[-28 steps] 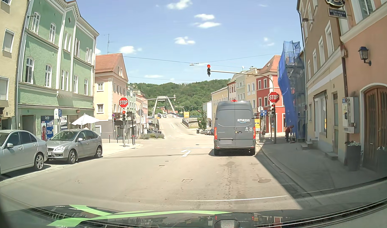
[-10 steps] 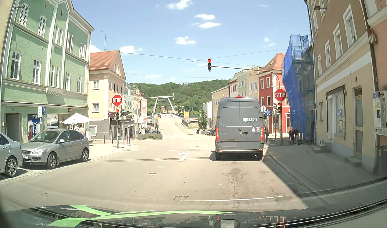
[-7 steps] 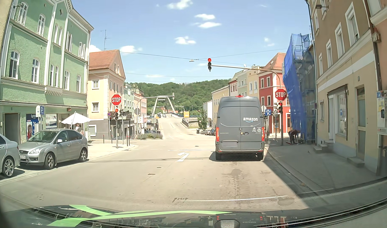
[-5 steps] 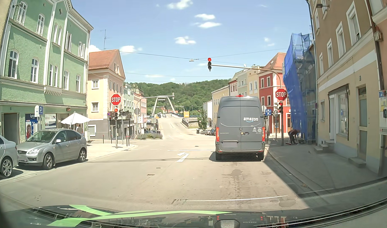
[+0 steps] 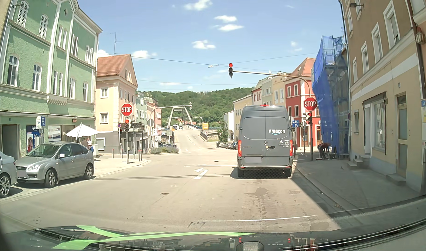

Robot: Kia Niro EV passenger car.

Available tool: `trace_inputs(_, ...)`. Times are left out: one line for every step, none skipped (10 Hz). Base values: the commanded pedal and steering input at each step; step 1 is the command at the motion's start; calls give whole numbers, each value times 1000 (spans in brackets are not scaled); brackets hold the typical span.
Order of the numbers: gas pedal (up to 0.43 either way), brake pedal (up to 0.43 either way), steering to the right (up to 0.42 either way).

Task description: Follow the waypoints while adhering to traffic rules and regulations

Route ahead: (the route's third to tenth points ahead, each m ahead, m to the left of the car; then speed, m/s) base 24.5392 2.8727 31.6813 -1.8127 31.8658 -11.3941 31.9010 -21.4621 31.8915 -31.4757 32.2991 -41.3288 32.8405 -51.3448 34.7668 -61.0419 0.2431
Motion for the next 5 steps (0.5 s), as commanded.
trace_inputs(0,183,-4)
trace_inputs(0,183,-4)
trace_inputs(0,189,-4)
trace_inputs(0,189,-4)
trace_inputs(0,195,-4)
